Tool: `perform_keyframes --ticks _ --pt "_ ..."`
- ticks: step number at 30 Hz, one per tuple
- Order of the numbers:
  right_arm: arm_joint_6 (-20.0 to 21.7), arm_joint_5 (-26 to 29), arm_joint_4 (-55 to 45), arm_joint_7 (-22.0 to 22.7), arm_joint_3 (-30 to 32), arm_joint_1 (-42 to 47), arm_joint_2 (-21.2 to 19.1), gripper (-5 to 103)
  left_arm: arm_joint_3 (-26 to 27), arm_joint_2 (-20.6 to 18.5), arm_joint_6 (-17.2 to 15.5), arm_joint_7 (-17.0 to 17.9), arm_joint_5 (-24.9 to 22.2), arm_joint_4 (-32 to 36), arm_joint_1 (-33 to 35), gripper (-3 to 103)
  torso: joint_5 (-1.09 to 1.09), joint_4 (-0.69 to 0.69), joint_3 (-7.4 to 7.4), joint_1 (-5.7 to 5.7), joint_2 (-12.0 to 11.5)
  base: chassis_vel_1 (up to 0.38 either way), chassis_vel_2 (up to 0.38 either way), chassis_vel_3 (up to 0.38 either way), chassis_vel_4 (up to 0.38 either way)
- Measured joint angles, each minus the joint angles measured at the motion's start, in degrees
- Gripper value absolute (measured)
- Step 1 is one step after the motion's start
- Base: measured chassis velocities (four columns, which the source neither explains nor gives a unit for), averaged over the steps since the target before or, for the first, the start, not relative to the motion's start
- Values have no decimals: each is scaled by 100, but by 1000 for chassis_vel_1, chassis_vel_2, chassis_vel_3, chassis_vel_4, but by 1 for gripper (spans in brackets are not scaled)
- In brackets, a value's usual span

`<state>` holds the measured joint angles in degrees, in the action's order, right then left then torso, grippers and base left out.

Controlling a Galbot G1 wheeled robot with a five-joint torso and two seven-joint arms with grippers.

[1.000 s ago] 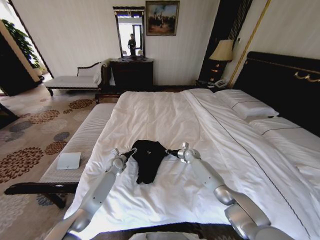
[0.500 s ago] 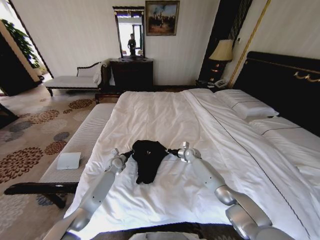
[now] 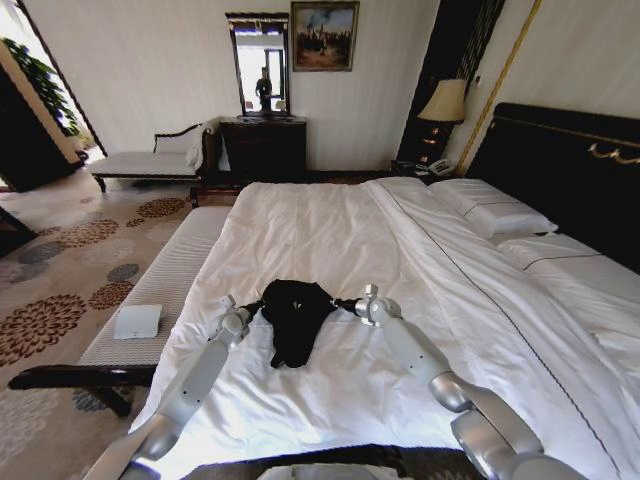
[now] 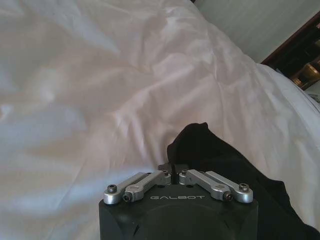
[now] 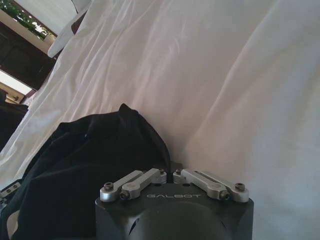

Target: Fold the clothes on the bed.

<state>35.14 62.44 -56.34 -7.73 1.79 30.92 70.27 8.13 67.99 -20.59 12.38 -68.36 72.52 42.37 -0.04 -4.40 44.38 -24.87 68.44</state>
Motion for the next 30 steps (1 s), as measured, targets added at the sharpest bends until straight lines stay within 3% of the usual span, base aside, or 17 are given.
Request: perform_keyframes --ticks 7,18,24,30 --pt "-46 21 -573 218 112 106 -313 1 -122 -407 6 60 -97 690 -19 2 0 -1 0 0 0 0 0 0 0" --pt "-22 604 -2452 698 281 282 -1378 1 -330 -1271 -74 380 -630 2126 -282 2 0 -1 0 0 0 0 0 0 0" --pt "-37 1112 -3811 986 495 199 -2013 1 -472 -1922 -97 530 -932 3018 -780 2 -1 0 0 0 0 0 0 0 0" --pt "-47 1638 -4582 1203 667 -123 -2599 1 -569 -2380 -159 643 -1326 3453 -1493 2 0 -2 0 0 0 0 0 0 0"
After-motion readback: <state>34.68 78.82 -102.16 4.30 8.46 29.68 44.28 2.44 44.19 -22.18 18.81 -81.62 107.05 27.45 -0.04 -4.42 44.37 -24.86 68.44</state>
